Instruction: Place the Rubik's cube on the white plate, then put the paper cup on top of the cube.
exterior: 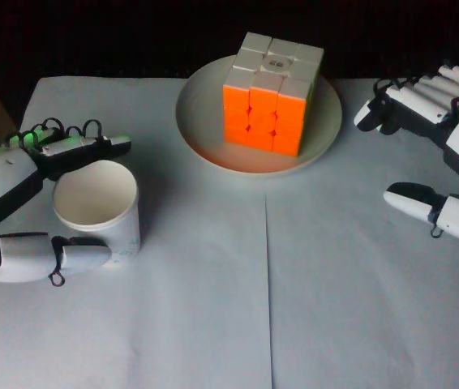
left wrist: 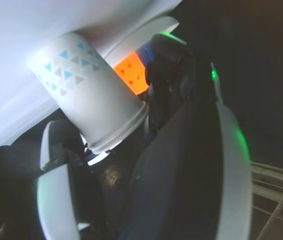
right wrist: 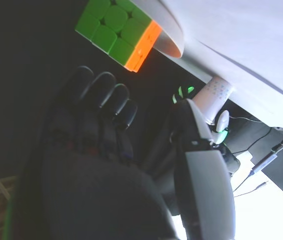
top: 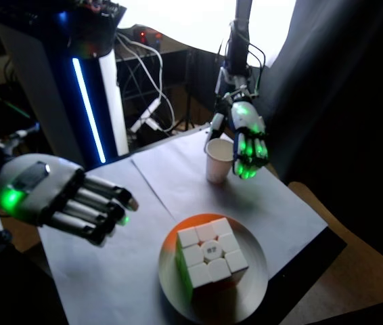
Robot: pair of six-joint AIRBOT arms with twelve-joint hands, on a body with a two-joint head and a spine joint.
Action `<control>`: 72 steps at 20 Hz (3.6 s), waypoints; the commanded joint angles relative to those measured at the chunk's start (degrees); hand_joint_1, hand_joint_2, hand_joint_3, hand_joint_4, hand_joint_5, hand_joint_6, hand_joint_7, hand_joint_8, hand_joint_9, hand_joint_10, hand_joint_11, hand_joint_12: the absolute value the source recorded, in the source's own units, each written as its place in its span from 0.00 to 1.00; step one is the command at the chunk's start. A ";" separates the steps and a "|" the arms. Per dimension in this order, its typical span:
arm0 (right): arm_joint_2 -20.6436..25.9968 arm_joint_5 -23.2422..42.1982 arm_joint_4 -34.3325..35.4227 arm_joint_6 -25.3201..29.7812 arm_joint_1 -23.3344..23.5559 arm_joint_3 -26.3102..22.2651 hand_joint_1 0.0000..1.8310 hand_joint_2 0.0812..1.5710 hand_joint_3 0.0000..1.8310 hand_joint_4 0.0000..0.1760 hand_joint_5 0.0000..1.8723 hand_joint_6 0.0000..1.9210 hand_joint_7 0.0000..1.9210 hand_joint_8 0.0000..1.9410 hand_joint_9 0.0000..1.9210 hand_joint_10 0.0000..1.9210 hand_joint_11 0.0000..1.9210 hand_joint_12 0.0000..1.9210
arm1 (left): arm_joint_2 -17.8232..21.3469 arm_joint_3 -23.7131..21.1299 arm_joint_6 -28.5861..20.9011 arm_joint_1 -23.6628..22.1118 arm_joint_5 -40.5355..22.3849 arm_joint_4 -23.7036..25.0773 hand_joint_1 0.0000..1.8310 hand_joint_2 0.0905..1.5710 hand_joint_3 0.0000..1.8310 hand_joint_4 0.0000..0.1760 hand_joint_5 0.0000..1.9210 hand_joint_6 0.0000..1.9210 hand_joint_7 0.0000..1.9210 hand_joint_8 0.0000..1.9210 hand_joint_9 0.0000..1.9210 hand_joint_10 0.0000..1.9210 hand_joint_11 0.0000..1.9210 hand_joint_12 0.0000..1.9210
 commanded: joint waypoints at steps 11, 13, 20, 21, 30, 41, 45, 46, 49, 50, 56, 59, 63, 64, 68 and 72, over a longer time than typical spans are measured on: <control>-0.33 7.01 -0.35 0.02 0.41 0.06 0.51 0.80 0.00 0.00 0.00 0.60 0.07 0.70 0.06 0.75 0.00 0.83 | 1.15 -0.90 -0.80 -0.94 -9.32 1.13 0.54 0.68 0.01 0.61 0.16 0.98 0.23 1.00 0.36 1.00 0.45 1.00; -0.38 7.01 -0.35 0.02 0.41 0.10 0.51 0.80 0.00 0.00 0.00 0.60 0.07 0.69 0.08 0.76 0.00 0.89 | 1.80 -1.40 -0.95 -1.09 -10.72 1.69 0.53 0.69 0.01 0.68 0.13 0.99 0.20 1.00 0.31 1.00 0.41 1.00; -0.55 7.01 -0.09 0.02 0.41 0.26 0.49 0.80 0.00 0.00 0.00 0.61 0.07 0.60 0.11 0.73 0.00 0.88 | 4.48 -2.29 -2.63 -3.66 -14.47 4.34 0.55 0.69 0.00 0.44 0.11 0.94 0.14 0.97 0.21 1.00 0.29 1.00; -0.60 7.01 -0.07 0.02 0.41 0.30 0.49 0.79 0.00 0.00 0.00 0.61 0.08 0.64 0.09 0.73 0.00 0.83 | 4.54 -2.03 -2.65 -4.70 -13.91 4.63 0.58 0.68 0.00 0.14 0.12 0.91 0.16 0.95 0.24 1.00 0.31 1.00; -0.88 7.00 0.01 0.02 0.40 0.57 0.45 0.80 0.00 0.00 0.02 0.59 0.09 0.58 0.11 0.70 0.00 0.81 | -0.13 7.10 -7.57 -20.90 -1.12 10.03 0.57 0.68 0.00 0.83 0.13 0.93 0.16 1.00 0.23 1.00 0.30 1.00; -1.44 7.00 0.03 0.02 -0.13 0.89 0.45 0.80 0.00 0.00 0.00 0.60 0.06 0.63 0.08 0.78 0.00 0.94 | -12.51 21.74 -19.34 -40.38 19.41 23.58 0.49 0.82 0.00 0.30 0.32 0.81 0.20 0.92 0.24 1.00 0.32 1.00; -1.85 6.99 0.05 0.02 -0.26 1.07 0.44 0.80 0.00 0.00 0.00 0.60 0.06 0.60 0.08 0.76 0.00 0.96 | -16.40 25.37 -22.59 -44.03 22.25 26.70 0.49 0.83 0.01 0.27 0.31 0.83 0.14 0.89 0.16 0.98 0.22 1.00; -1.88 6.99 0.05 0.03 -0.26 1.08 0.45 0.81 0.00 0.00 0.00 0.61 0.06 0.59 0.09 0.76 0.00 0.95 | -17.14 25.88 -22.59 -44.32 22.65 26.70 0.51 0.82 0.01 0.02 0.32 0.82 0.14 0.89 0.15 0.97 0.21 1.00; -2.06 6.98 0.06 0.03 -0.26 1.17 0.46 0.80 0.00 0.00 0.00 0.60 0.04 0.67 0.06 0.80 0.00 0.99 | -19.20 27.30 -22.70 -44.53 23.66 26.69 0.51 0.80 0.00 0.37 0.35 0.78 0.13 0.87 0.13 0.96 0.17 1.00; -2.10 6.98 0.06 0.03 -0.26 1.18 0.45 0.81 0.00 0.00 0.01 0.60 0.07 0.63 0.09 0.74 0.00 0.95 | -20.23 27.99 -22.88 -44.53 24.30 26.70 0.52 0.80 0.00 0.31 0.36 0.76 0.16 0.81 0.15 0.90 0.16 1.00; -2.24 6.98 0.10 0.03 -0.26 1.21 0.44 0.82 0.00 0.00 0.00 0.62 0.07 0.66 0.08 0.75 0.00 0.96 | -24.01 30.70 -23.79 -44.12 27.26 27.11 0.49 0.82 0.00 0.21 0.32 0.82 0.10 0.75 0.09 0.88 0.13 1.00; -2.25 6.98 0.10 0.03 -0.26 1.22 0.46 0.80 0.00 0.00 0.00 0.64 0.05 0.71 0.06 0.77 0.00 0.94 | -25.20 31.69 -25.04 -43.67 28.13 28.11 0.57 0.72 0.00 0.00 0.14 0.80 0.18 0.65 0.16 0.79 0.16 1.00; -2.27 6.98 0.12 0.04 -0.26 1.21 0.47 0.80 0.00 0.00 0.00 0.63 0.07 0.67 0.06 0.76 0.00 0.94 | -25.64 31.83 -25.21 -43.38 28.79 28.80 0.52 0.70 0.00 0.13 0.13 0.49 0.18 0.35 0.10 0.58 0.00 0.96; -2.27 6.98 0.12 0.04 -0.26 1.21 0.48 0.80 0.00 0.00 0.00 0.63 0.06 0.68 0.06 0.77 0.00 0.96 | -25.72 31.86 -25.21 -43.33 28.95 28.91 0.51 0.70 0.00 0.13 0.13 0.45 0.19 0.29 0.10 0.55 0.00 0.94; -2.27 6.98 0.21 0.04 -0.37 1.21 0.49 0.80 0.00 0.00 0.00 0.65 0.06 0.69 0.08 0.79 0.00 0.98 | -25.67 31.88 -25.38 -43.19 28.57 28.91 0.48 0.70 0.00 0.29 0.15 0.06 0.18 0.00 0.07 0.29 0.00 0.82; -2.27 6.98 0.35 0.04 -0.48 1.22 0.45 0.80 0.00 0.16 0.00 0.62 0.07 0.63 0.08 0.75 0.00 0.98 | -25.25 31.81 -25.89 -43.16 27.67 28.91 0.41 0.69 0.00 0.71 0.01 0.00 0.00 0.00 0.01 0.05 0.00 0.72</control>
